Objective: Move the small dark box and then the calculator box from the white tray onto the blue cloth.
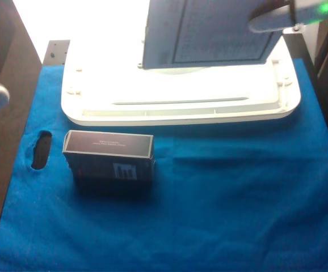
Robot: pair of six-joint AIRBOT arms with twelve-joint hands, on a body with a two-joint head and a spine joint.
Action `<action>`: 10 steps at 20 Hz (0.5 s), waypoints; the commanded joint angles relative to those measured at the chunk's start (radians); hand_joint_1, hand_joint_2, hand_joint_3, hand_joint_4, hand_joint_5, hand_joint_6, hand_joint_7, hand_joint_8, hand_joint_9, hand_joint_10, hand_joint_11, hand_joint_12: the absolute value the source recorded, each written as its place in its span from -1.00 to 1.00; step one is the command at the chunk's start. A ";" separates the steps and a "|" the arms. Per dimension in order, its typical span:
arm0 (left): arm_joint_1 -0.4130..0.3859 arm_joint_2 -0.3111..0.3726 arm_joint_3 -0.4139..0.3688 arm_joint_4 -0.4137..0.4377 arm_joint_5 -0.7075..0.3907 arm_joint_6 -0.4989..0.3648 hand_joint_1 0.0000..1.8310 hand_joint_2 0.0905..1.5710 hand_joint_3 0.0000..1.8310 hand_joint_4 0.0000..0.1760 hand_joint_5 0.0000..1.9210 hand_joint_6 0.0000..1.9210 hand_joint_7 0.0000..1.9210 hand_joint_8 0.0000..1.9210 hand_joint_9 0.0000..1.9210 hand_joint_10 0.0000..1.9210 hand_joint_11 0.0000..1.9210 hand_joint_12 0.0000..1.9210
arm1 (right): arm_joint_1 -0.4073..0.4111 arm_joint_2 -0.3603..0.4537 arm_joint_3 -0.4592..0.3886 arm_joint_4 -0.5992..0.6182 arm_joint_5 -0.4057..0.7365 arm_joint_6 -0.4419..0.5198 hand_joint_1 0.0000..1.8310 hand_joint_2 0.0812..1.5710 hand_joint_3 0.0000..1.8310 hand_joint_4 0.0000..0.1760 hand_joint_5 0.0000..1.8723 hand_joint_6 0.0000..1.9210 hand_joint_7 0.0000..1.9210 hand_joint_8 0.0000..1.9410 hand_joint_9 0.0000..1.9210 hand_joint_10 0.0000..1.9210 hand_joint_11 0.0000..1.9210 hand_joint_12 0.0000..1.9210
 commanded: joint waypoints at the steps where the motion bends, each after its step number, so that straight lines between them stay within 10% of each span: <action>1: 0.001 0.011 -0.002 -0.038 -0.153 -0.006 -0.41 -0.04 -1.00 0.51 -0.93 -1.00 -0.80 -0.99 -0.79 -1.00 -1.00 -0.24 | 0.007 0.010 -0.009 0.055 0.111 0.006 0.40 0.32 -1.00 -1.00 0.12 -0.31 0.21 -0.07 0.34 -0.35 0.16 0.32; 4: 0.054 0.013 -0.011 -0.083 -0.179 -0.006 -0.36 -0.05 -1.00 0.55 -0.93 -1.00 -0.82 -1.00 -0.85 -1.00 -1.00 -0.35 | -0.024 0.044 -0.058 0.055 0.120 -0.007 0.28 0.35 -1.00 -1.00 0.10 -0.08 0.40 -0.77 0.38 -0.31 0.22 0.32; 10: 0.124 0.013 -0.024 -0.144 -0.221 -0.006 -0.34 -0.07 -1.00 0.57 -0.95 -1.00 -0.79 -1.00 -0.85 -0.99 -1.00 -0.48 | -0.099 0.060 -0.113 0.057 0.200 -0.010 0.27 0.38 -1.00 -1.00 0.07 -0.02 0.49 -0.93 0.34 -0.27 0.16 0.37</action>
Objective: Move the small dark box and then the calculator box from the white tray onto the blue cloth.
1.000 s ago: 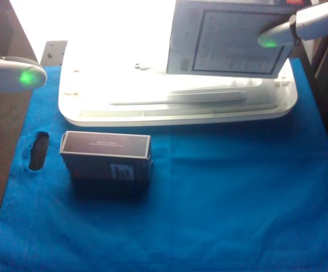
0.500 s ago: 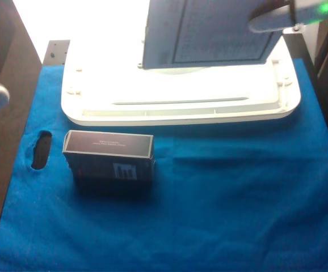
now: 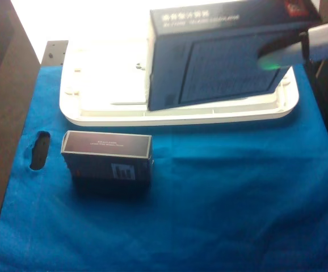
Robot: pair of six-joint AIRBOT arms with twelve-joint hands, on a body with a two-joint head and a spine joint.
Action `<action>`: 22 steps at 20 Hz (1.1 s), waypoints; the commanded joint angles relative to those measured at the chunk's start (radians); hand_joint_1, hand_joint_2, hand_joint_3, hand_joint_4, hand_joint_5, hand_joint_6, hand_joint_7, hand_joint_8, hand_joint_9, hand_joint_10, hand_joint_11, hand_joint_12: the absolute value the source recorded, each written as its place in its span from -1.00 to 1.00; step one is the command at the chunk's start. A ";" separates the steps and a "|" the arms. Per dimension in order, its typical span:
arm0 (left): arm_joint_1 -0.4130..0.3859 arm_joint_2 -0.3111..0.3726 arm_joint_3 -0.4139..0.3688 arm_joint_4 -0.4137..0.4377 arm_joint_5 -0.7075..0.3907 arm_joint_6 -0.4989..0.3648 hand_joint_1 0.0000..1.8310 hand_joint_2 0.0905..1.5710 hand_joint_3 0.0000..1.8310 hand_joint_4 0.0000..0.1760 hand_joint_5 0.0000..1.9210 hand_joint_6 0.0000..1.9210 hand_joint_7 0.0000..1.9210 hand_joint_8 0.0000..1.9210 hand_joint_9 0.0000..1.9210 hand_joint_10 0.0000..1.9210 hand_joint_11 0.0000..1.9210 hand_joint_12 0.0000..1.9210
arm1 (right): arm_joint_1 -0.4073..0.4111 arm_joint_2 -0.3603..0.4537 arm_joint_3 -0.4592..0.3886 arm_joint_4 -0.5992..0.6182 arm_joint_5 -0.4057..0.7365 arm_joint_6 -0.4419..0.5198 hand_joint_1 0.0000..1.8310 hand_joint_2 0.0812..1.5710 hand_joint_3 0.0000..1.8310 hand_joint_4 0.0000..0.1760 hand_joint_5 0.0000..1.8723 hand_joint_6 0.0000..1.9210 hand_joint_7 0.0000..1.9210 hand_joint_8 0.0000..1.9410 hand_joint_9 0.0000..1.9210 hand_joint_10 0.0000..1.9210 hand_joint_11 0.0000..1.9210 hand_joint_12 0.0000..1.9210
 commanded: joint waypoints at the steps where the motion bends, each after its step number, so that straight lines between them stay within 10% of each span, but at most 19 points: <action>1: -0.006 0.005 0.001 -0.023 -0.133 -0.006 -0.35 -0.06 -1.00 0.56 -0.93 -0.99 -0.78 -0.99 -0.84 -0.99 -1.00 -0.48 | -0.008 0.002 -0.003 0.060 0.123 0.007 0.27 0.37 -1.00 -1.00 0.07 -0.03 0.50 -0.94 0.35 -0.24 0.18 0.38; 9: -0.001 -0.006 0.001 -0.027 -0.130 -0.003 -0.33 -0.06 -1.00 0.99 -0.84 -1.00 -0.77 -1.00 -0.87 -1.00 -1.00 -0.57 | -0.109 0.005 -0.043 0.078 0.172 0.007 0.29 0.31 -1.00 -1.00 0.18 -0.21 0.61 -0.97 0.53 -0.32 0.35 0.35; 22: 0.006 -0.013 -0.006 -0.031 -0.139 -0.003 -0.32 -0.08 -1.00 0.92 -0.87 -1.00 -0.81 -1.00 -0.90 -1.00 -1.00 -0.62 | -0.172 0.042 -0.071 0.099 0.172 -0.014 0.29 0.34 -1.00 -1.00 0.13 -0.13 0.58 -1.00 0.39 -0.12 0.28 0.44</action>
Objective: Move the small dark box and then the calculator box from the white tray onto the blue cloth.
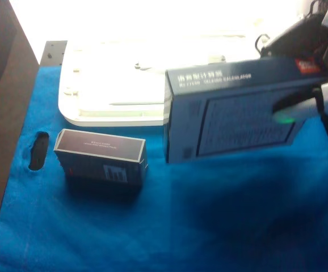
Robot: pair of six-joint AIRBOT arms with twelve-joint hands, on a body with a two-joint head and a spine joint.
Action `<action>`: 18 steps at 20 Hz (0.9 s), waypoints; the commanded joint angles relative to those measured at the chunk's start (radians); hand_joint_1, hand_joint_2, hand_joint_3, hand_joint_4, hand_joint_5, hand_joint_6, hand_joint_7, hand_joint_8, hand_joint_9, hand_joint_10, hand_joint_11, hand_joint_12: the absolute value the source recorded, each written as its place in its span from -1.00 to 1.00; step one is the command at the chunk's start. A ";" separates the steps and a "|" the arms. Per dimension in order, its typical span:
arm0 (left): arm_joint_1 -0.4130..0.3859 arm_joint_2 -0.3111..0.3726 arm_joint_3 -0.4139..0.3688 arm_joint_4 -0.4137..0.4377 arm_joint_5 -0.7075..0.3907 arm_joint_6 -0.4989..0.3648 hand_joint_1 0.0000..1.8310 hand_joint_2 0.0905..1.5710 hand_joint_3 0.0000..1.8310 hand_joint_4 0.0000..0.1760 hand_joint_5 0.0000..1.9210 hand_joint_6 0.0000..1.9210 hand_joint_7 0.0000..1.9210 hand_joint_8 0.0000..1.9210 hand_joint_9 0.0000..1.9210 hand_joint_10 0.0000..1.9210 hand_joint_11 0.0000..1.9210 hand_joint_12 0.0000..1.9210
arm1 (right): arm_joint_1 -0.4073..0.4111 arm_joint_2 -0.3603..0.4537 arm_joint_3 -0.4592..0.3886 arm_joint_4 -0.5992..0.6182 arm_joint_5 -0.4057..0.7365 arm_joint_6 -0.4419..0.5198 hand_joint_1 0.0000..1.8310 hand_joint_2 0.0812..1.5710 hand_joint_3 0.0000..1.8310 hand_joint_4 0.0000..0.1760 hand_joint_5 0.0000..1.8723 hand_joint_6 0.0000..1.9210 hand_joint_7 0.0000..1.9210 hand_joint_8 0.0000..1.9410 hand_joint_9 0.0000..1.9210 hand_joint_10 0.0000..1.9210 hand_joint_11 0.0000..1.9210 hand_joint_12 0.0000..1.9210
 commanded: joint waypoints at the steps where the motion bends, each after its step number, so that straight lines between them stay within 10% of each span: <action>1: -0.006 0.001 0.002 -0.031 -0.125 -0.005 -0.32 -0.07 -1.00 0.79 -0.88 -1.00 -0.80 -1.00 -0.90 -1.00 -1.00 -0.62 | -0.001 -0.004 -0.002 0.053 0.109 0.005 0.29 0.33 -1.00 -1.00 0.14 -0.14 0.58 -1.00 0.40 -0.13 0.29 0.41; 3: -0.005 0.001 0.001 -0.032 -0.127 -0.005 -0.34 -0.07 -1.00 0.71 -0.91 -1.00 -0.81 -1.00 -0.90 -1.00 -1.00 -0.61 | -0.015 -0.007 -0.002 0.056 0.109 0.005 0.30 0.30 -1.00 -1.00 0.20 -0.24 0.57 -0.99 0.43 -0.15 0.30 0.40; 5: -0.004 0.001 0.000 -0.032 -0.128 -0.005 -0.33 -0.08 -1.00 0.57 -0.91 -1.00 -0.79 -0.99 -0.88 -0.99 -1.00 -0.61 | -0.027 -0.009 -0.002 0.056 0.109 0.005 0.42 0.27 -1.00 -1.00 0.23 -0.53 0.34 -0.30 0.43 -0.23 0.28 0.40; 8: -0.003 -0.002 -0.001 -0.033 -0.130 -0.005 -0.34 -0.06 -1.00 0.53 -0.93 -1.00 -0.80 -1.00 -0.89 -1.00 -1.00 -0.66 | -0.038 -0.015 -0.002 0.056 0.109 0.005 0.42 0.27 -1.00 -1.00 0.25 -0.55 0.32 -0.26 0.42 -0.20 0.27 0.40; 12: 0.000 -0.006 -0.001 -0.036 -0.134 -0.005 -0.36 -0.06 -1.00 0.62 -0.92 -1.00 -0.80 -1.00 -0.87 -1.00 -1.00 -0.59 | -0.044 -0.022 -0.004 0.056 0.109 0.005 0.43 0.23 -1.00 -1.00 0.32 -0.63 0.43 -0.50 0.48 -0.63 0.20 0.18; 14: 0.002 -0.007 -0.001 -0.037 -0.135 -0.005 -0.36 -0.05 -1.00 0.62 -0.92 -1.00 -0.81 -1.00 -0.88 -1.00 -1.00 -0.58 | -0.044 -0.020 -0.010 0.056 0.109 0.005 0.31 0.25 -1.00 -1.00 0.30 -0.42 0.32 -0.52 0.33 -0.11 0.14 0.46; 18: 0.008 -0.010 -0.001 -0.041 -0.139 -0.005 -0.34 -0.08 -1.00 0.72 -0.91 -1.00 -0.84 -1.00 -0.89 -1.00 -1.00 -0.61 | -0.045 -0.010 -0.021 0.054 0.109 0.005 -0.43 0.18 -1.00 -1.00 0.02 -0.99 0.21 -0.97 0.20 -0.75 -0.07 0.12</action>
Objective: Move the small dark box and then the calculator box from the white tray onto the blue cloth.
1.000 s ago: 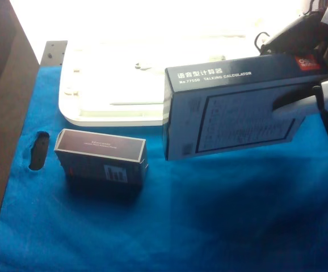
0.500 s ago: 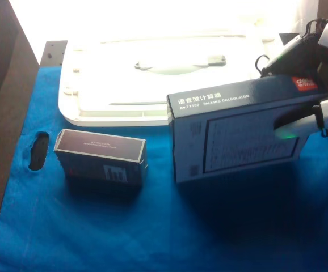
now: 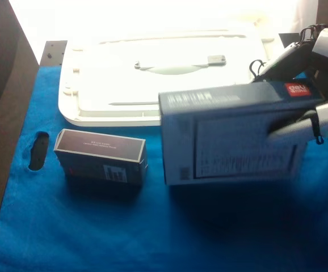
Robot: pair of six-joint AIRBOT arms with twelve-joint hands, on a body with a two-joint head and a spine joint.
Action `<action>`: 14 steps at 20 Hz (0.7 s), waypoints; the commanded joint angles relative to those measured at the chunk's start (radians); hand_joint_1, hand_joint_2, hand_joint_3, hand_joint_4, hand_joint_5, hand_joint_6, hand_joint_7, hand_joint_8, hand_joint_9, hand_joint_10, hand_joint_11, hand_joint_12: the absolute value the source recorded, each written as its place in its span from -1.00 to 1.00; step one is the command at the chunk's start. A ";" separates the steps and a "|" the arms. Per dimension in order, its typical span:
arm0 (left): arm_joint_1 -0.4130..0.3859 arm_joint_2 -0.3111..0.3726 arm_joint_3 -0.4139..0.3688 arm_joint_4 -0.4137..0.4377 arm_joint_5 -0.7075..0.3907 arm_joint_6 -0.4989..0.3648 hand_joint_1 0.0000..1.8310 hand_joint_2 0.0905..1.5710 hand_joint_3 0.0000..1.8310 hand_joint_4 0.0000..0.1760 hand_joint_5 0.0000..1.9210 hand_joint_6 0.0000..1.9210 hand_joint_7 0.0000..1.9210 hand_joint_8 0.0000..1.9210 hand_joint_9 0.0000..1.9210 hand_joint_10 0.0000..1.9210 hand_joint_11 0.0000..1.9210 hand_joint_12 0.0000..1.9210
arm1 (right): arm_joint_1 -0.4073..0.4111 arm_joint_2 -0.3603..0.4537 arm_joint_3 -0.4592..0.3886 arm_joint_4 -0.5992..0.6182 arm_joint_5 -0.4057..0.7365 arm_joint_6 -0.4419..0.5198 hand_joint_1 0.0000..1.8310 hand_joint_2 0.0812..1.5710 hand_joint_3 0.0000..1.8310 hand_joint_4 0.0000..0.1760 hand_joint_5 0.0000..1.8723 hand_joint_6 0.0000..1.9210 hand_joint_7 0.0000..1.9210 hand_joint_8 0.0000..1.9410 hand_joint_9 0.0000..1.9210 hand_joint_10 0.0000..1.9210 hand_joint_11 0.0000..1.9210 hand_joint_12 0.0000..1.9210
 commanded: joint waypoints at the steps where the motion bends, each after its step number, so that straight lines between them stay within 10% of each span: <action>1: -0.004 -0.005 0.001 -0.035 -0.131 -0.005 -0.34 -0.07 -1.00 0.65 -0.92 -1.00 -0.85 -1.00 -0.90 -1.00 -1.00 -0.61 | 0.006 0.004 -0.004 0.047 0.113 0.009 -0.53 0.24 -1.00 -1.00 -0.02 -1.00 0.19 -0.99 0.19 -0.86 -0.14 0.11; 14: 0.000 -0.011 0.004 -0.042 -0.138 -0.005 -0.37 -0.07 -1.00 0.77 -0.92 -1.00 -0.86 -1.00 -0.93 -1.00 -1.00 -0.65 | 0.006 0.027 -0.030 0.053 0.143 -0.016 -0.69 0.38 -1.00 -1.00 -0.12 -1.00 -0.06 -1.00 -0.03 -1.00 -0.53 0.23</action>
